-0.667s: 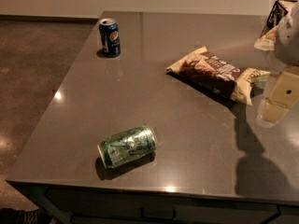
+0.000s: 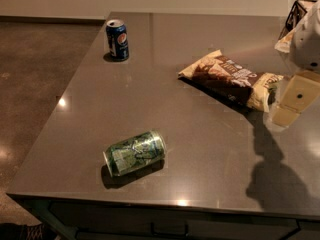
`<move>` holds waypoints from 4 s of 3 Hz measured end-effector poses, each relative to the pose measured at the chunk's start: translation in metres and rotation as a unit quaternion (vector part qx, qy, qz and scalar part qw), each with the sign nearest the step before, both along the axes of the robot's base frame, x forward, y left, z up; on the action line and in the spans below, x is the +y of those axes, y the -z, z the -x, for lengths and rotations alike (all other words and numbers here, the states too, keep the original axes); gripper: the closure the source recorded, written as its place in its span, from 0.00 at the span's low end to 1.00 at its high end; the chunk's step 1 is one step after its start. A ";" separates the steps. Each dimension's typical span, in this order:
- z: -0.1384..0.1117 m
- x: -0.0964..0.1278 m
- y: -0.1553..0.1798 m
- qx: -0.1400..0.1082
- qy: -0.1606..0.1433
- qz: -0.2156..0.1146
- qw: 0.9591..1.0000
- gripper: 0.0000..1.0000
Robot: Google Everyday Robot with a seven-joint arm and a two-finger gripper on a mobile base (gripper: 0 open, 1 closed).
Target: Move brown chip bag near pepsi can
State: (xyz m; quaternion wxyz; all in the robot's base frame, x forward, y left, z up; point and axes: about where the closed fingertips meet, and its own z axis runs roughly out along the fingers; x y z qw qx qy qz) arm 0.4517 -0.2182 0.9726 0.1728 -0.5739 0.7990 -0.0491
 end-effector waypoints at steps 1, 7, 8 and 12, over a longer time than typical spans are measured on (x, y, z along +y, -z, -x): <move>-0.026 -0.006 0.012 -0.022 0.064 0.002 0.998 0.00; -0.117 0.002 0.093 0.011 0.242 0.012 0.970 0.62; -0.120 0.024 0.086 0.008 0.222 0.006 0.975 0.85; -0.162 0.184 0.068 0.017 0.056 -0.067 0.996 1.00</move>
Offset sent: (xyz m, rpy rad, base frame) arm 0.0827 -0.0229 -0.0483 0.0124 -0.0749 -0.4165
